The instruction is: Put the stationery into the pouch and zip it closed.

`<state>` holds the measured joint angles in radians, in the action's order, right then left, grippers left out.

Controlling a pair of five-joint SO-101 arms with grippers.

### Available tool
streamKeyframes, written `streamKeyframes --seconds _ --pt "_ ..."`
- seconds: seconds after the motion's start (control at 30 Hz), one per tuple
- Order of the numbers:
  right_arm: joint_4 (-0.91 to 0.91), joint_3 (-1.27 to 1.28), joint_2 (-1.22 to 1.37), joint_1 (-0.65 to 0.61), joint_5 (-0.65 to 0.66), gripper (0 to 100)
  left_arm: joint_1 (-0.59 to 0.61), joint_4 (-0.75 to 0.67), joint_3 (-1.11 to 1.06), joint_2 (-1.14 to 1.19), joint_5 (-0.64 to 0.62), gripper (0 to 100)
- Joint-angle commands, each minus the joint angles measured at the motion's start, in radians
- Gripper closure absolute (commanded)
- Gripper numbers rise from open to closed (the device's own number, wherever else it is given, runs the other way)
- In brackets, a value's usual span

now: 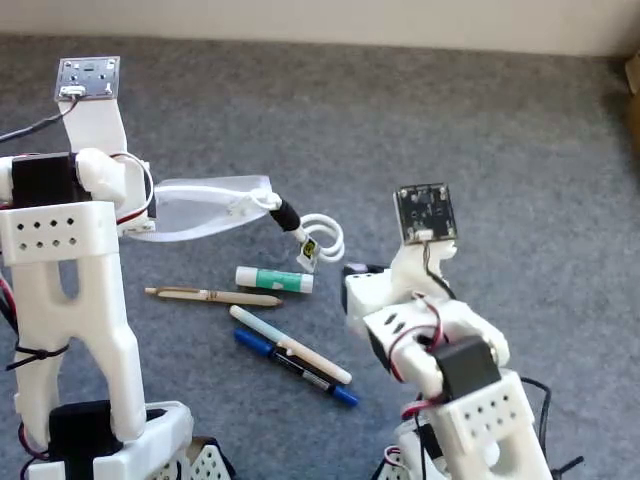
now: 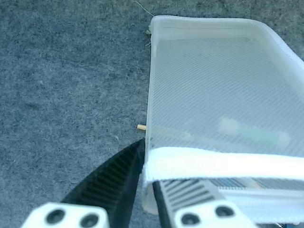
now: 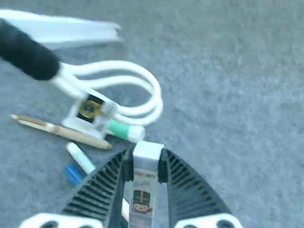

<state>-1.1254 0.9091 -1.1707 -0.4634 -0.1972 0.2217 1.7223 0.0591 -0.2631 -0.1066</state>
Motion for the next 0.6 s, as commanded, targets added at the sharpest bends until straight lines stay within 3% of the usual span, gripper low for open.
streamKeyframes --seconds 0.0,0.57 --pt "0.113 -0.015 -0.088 -0.062 -0.008 99.3 -0.019 -0.018 -0.002 0.012 -0.014 99" --pt "0.463 -0.013 -0.166 -0.254 0.0 99.3 -0.019 -0.018 -0.001 0.012 -0.014 99"
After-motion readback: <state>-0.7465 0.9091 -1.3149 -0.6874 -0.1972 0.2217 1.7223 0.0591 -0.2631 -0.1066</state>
